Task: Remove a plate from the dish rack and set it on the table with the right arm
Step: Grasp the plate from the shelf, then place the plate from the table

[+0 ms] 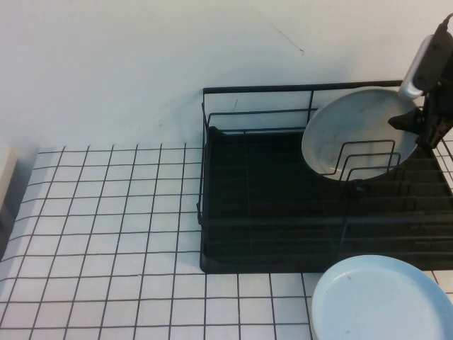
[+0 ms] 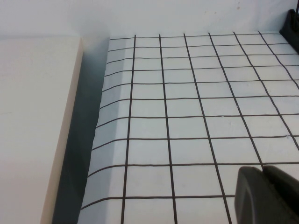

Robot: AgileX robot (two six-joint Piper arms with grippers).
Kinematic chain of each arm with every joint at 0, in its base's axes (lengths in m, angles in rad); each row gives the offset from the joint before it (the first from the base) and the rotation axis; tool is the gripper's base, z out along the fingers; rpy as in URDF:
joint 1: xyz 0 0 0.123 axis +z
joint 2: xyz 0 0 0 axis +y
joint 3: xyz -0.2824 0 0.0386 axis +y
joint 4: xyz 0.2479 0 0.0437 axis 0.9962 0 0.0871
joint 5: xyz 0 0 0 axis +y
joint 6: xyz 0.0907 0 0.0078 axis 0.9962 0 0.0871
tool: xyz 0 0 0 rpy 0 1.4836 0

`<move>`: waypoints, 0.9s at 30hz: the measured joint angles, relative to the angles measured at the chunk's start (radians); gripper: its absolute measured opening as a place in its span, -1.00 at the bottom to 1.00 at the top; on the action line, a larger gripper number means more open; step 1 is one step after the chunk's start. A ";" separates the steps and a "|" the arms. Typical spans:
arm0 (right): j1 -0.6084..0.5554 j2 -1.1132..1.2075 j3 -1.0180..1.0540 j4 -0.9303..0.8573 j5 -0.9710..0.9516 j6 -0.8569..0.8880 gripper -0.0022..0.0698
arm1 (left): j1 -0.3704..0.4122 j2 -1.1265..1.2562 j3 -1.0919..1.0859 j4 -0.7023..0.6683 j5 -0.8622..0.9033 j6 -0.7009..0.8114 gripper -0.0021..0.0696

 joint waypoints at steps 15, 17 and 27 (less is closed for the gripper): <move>0.000 0.036 -0.044 0.079 -0.044 -0.036 -0.82 | 0.000 0.000 0.000 0.000 0.000 0.000 -0.95; 0.000 0.018 -0.044 0.081 -0.045 -0.038 -0.83 | 0.000 0.000 0.000 0.000 0.000 0.000 -0.95; 0.000 -0.250 -0.044 0.142 0.010 0.004 -0.85 | 0.000 0.000 0.000 0.000 0.000 0.000 -0.95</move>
